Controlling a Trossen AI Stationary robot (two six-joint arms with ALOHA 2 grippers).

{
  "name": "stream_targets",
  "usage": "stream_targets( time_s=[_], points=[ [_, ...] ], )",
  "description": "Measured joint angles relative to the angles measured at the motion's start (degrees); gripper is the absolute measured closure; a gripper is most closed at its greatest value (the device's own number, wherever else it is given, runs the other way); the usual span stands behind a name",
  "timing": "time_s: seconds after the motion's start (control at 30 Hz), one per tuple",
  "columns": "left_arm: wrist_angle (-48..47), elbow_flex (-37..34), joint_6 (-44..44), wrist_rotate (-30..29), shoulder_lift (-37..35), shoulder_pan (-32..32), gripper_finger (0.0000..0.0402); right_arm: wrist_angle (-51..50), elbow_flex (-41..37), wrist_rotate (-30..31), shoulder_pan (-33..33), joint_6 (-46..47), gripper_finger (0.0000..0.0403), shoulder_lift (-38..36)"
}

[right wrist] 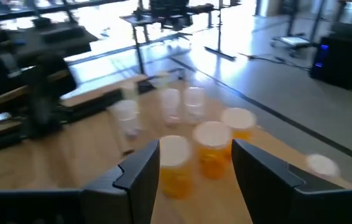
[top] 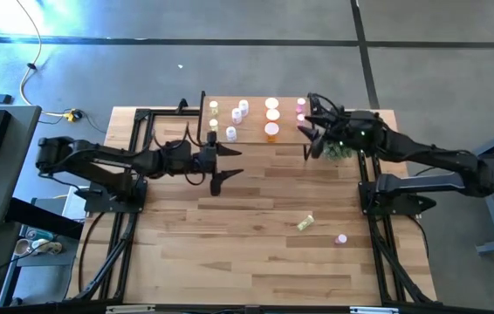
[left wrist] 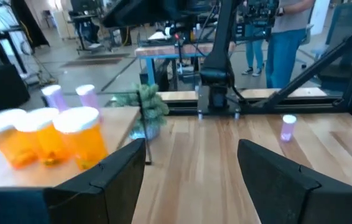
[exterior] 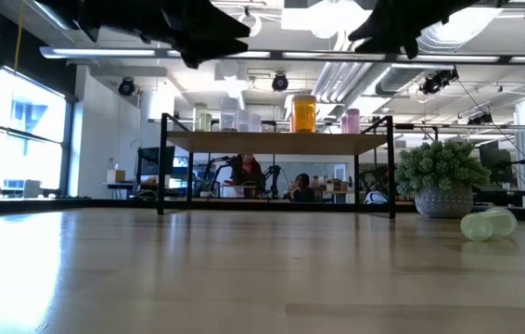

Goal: Pick and place medicine bottles onto shelf by color
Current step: Put the pink pill bottle aligned with the other pink bottle on the shelf

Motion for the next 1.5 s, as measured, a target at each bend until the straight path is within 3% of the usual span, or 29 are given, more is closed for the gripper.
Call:
stream_targets(
  time_s=[0.27,0.5,0.8,1.13,1.5],
  points=[
    [-8.0,0.0,-1.2,-0.6,-10.2,1.1,0.0158,7.0,0.0,-0.1,9.5,-2.3,0.0212,-0.7],
    [-13.6,0.0,-4.3,-0.6,-15.1,0.2,0.0158,5.8,0.0,-0.1,17.1,0.3,0.0212,-0.6],
    [-15.7,-0.9,-5.3,-0.7,-12.9,-5.1,0.0158,-3.8,0.0,0.4,27.1,12.5,0.0212,0.2],
    [-11.2,-3.8,-10.7,-6.3,-8.7,-11.7,0.0158,-14.1,0.0,9.1,37.5,28.8,0.0212,3.1],
    [-8.5,-3.8,-12.7,-12.8,-1.8,-16.8,0.0158,-16.1,0.0,2.9,42.5,52.5,0.0212,8.6]
  ],
)
